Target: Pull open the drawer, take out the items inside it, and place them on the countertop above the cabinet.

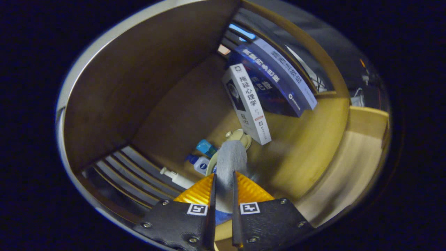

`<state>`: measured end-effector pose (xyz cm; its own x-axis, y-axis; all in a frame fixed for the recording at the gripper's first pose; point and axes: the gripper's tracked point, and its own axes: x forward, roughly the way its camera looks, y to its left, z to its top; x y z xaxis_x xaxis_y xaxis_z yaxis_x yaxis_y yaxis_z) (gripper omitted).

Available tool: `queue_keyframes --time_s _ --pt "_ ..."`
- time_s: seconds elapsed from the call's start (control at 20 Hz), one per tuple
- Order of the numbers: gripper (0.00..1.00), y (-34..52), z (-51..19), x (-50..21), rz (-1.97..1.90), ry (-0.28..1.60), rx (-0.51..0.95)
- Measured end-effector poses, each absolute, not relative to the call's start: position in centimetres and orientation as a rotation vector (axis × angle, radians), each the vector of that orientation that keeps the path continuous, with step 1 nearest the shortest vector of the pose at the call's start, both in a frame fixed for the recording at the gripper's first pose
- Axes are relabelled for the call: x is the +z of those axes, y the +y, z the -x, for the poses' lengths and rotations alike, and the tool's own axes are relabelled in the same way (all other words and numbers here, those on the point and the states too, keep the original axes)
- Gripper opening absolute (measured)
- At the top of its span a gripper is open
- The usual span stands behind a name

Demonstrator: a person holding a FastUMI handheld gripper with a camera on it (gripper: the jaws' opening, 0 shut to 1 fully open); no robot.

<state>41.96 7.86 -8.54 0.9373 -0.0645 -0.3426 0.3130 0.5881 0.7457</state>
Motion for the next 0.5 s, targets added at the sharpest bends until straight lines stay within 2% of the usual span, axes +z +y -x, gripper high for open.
queue_keyframes --time_s 0.3,0.5 --pt "0.19 6.0 -42.6 -10.9 -1.021 0.285 -0.22" --pt "0.19 4.5 -42.3 -13.2 -1.058 0.316 -0.267"
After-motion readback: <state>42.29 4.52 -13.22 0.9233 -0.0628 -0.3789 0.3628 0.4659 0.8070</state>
